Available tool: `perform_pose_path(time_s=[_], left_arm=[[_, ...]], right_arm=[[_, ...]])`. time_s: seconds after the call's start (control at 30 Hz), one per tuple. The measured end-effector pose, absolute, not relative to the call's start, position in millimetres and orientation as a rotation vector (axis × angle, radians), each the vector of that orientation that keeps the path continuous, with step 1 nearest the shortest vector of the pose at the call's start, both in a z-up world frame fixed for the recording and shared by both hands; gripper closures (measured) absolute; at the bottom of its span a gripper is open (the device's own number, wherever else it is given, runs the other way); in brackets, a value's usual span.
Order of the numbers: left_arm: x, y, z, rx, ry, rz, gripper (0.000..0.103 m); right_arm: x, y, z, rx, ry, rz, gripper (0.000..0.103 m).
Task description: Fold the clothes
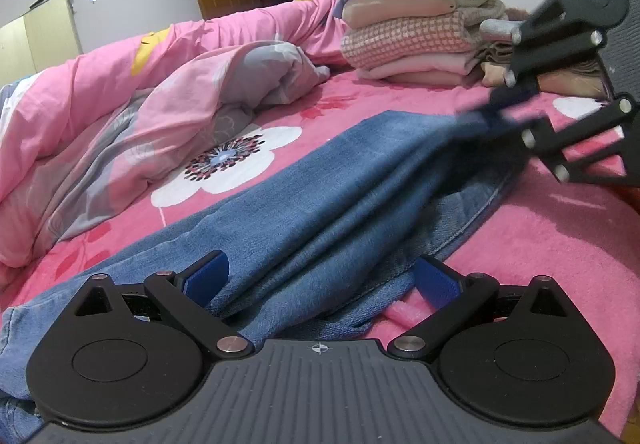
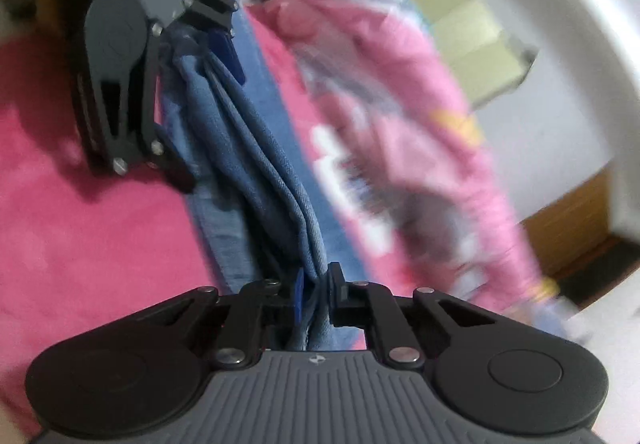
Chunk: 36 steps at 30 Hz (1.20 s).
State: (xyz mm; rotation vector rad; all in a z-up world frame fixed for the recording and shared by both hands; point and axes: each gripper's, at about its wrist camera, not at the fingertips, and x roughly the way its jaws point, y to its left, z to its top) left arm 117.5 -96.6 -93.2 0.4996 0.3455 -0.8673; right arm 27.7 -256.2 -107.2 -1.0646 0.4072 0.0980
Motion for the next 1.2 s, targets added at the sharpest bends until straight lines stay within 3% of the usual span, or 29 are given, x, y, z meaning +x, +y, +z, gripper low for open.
perform_pose_path(time_s=[0.13, 0.3, 0.43, 0.5, 0.8, 0.97, 1.2], left_arm=[[117.6, -96.6, -93.5, 0.499, 0.347, -0.869, 0.003], [117.0, -96.4, -94.1, 0.497, 0.347, -0.869, 0.003], [116.5, -96.3, -94.1, 0.499, 0.346, -0.868, 0.003], [116.7, -95.5, -94.2, 0.498, 0.345, -0.869, 0.003], [116.8, -95.3, -94.0, 0.498, 0.344, -0.875, 0.003], [116.2, -95.3, -93.7, 0.499, 0.340, -0.874, 0.003], [112.6, -89.1, -90.7, 0.484, 0.319, -0.884, 0.003]], right_arm=[[26.7, -250.0, -124.1, -1.123, 0.429, 0.068, 0.091], [20.8, -255.3, -112.4, -1.029, 0.487, 0.083, 0.075], [19.6, -263.5, -115.7, -1.030, 0.502, 0.054, 0.078], [20.6, -264.1, -115.3, -1.017, 0.486, 0.012, 0.088], [21.3, -244.9, -159.3, -1.301, 0.468, -0.104, 0.085], [9.1, -257.1, -135.1, -1.186, 0.499, -0.048, 0.066], [-15.0, -281.8, -86.0, -0.910, 0.566, -0.051, 0.065]])
